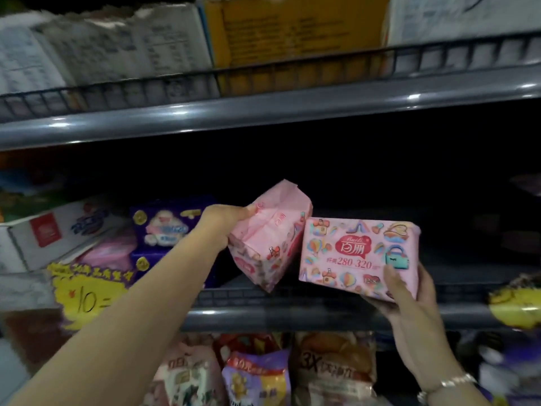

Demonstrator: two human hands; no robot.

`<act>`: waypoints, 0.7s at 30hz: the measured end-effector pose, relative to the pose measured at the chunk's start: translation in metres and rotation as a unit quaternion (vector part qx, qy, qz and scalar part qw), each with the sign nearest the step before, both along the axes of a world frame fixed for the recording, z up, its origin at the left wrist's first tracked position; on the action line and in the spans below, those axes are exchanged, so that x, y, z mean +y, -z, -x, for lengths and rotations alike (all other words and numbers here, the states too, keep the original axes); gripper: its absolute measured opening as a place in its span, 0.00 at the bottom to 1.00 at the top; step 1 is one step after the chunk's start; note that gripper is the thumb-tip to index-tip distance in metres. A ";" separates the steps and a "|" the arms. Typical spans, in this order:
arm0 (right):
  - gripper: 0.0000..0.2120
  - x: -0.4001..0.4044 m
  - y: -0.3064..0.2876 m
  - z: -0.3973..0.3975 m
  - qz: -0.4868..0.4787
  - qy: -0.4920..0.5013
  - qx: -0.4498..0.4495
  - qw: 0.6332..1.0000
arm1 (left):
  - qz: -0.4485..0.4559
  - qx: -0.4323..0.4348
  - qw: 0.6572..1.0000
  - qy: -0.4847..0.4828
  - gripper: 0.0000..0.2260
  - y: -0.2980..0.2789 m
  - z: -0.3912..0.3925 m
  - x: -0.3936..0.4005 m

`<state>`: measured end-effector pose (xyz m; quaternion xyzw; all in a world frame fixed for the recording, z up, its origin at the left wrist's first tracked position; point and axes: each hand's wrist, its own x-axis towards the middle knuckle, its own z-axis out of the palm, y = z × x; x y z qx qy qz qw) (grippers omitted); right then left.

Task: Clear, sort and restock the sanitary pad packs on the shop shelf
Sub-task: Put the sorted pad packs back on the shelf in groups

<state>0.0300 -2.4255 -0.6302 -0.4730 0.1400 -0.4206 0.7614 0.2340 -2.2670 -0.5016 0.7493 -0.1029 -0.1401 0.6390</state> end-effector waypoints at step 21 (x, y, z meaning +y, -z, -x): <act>0.51 -0.038 0.016 -0.018 0.057 0.117 0.051 0.990 | -0.467 -0.473 0.727 0.172 0.37 0.069 -0.062 -0.071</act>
